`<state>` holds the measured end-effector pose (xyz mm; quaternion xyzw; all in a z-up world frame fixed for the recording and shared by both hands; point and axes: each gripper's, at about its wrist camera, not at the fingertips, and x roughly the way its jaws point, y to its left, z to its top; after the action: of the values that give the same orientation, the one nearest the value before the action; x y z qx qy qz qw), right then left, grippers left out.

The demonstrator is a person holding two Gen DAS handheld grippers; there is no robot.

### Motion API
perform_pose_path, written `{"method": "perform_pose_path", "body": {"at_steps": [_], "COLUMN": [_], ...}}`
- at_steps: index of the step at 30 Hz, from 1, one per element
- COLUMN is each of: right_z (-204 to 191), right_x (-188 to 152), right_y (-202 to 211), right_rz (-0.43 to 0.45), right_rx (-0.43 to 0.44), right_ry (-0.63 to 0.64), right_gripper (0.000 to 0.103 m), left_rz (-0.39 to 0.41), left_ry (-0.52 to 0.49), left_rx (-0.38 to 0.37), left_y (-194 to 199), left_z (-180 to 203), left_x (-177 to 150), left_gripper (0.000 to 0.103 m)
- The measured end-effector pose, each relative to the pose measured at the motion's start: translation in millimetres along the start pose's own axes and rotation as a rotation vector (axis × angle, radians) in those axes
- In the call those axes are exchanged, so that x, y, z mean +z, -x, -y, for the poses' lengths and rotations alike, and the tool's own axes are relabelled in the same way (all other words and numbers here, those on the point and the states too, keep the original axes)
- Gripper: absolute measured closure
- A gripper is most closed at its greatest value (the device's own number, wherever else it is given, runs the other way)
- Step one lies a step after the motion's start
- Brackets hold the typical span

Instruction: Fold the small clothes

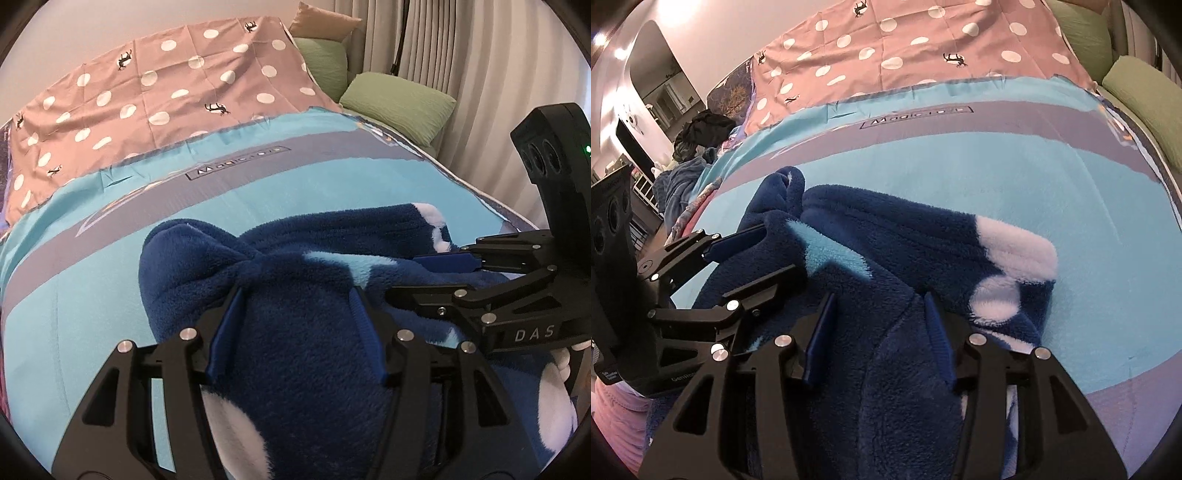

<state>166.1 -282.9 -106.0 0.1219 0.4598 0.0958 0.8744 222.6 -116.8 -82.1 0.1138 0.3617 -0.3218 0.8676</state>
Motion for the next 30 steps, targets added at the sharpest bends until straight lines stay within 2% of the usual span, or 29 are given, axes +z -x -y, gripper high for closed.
{"method": "perform_pose_path", "body": {"at_steps": [3, 5, 6, 8, 9, 11, 13, 15, 16, 17, 18, 20, 21, 23, 25, 28, 30], "right_z": [-1.1, -5.5, -7.9, -11.1, -14.3, -18.2, -23.0, -30.9, -35.0, -38.1, -38.2, -35.4, -30.6, -12.4, -12.1, -16.0, -8.6], "right_x": [-2.8, -8.5, -15.2, -29.8, -39.6, -56.7, -79.4, -101.6, -109.8, -116.1, -126.6, -139.3, -140.0, -139.9, -140.0, -143.3, -147.2], "right_y": [18.8, 46.3, 66.3, 95.4, 109.8, 127.0, 141.2, 144.9, 140.5, 130.1, 107.5, 91.4, 88.0, 86.8, 92.7, 108.6, 121.5], "right_rz": [0.024, 0.082, 0.121, 0.163, 0.172, 0.177, 0.169, 0.151, 0.138, 0.114, 0.086, 0.143, 0.132, 0.102, 0.104, 0.107, 0.11], "right_rx": [-0.012, -0.094, -0.117, -0.09, -0.09, -0.101, -0.036, 0.06, 0.07, 0.047, -0.013, -0.028, -0.028, 0.065, 0.066, 0.048, 0.081], "right_ry": [-0.004, -0.015, -0.014, 0.02, 0.052, 0.075, 0.071, 0.088, 0.109, 0.127, 0.139, 0.107, 0.075, -0.048, -0.047, -0.057, -0.092], "right_gripper": [0.054, 0.052, 0.052, 0.051, 0.051, 0.051, 0.05, 0.042, 0.034, 0.032, 0.027, 0.01, 0.009, 0.009, 0.009, 0.009, 0.009], "left_rz": [0.022, 0.04, 0.066, 0.155, 0.174, 0.189, 0.192, 0.174, 0.129, 0.09, 0.077, 0.076, 0.069, 0.07, 0.074, 0.059, 0.04], "left_ry": [0.025, 0.067, 0.078, 0.076, 0.075, 0.069, 0.033, -0.038, -0.09, -0.116, -0.107, -0.044, -0.038, -0.03, 0.004, 0.133, 0.228], "left_rx": [0.021, 0.015, -0.01, -0.072, -0.086, -0.156, -0.196, -0.166, -0.111, -0.063, -0.066, -0.106, -0.109, -0.097, -0.104, -0.187, -0.25], "left_y": [21.6, 49.5, 63.3, 103.5, 116.2, 139.5, 152.1, 151.4, 139.3, 122.9, 112.5, 101.3, 102.3, 105.6, 108.0, 113.6, 116.3], "left_z": [0.6, 0.0, 0.2, 1.9, 4.5, 12.7, 26.9, 45.0, 56.9, 65.0, 66.8, 61.4, 59.2, 61.1, 59.1, 41.8, 29.5], "left_x": [-0.5, -0.7, -3.0, -15.9, -22.5, -42.4, -60.3, -76.7, -86.2, -96.1, -101.0, -107.6, -106.6, -106.8, -108.3, -111.9, -116.5], "left_gripper": [0.044, 0.043, 0.039, 0.032, 0.026, 0.024, 0.018, 0.011, 0.008, 0.005, 0.002, 0.002, 0.002, 0.002, 0.002, 0.002, 0.002]}}
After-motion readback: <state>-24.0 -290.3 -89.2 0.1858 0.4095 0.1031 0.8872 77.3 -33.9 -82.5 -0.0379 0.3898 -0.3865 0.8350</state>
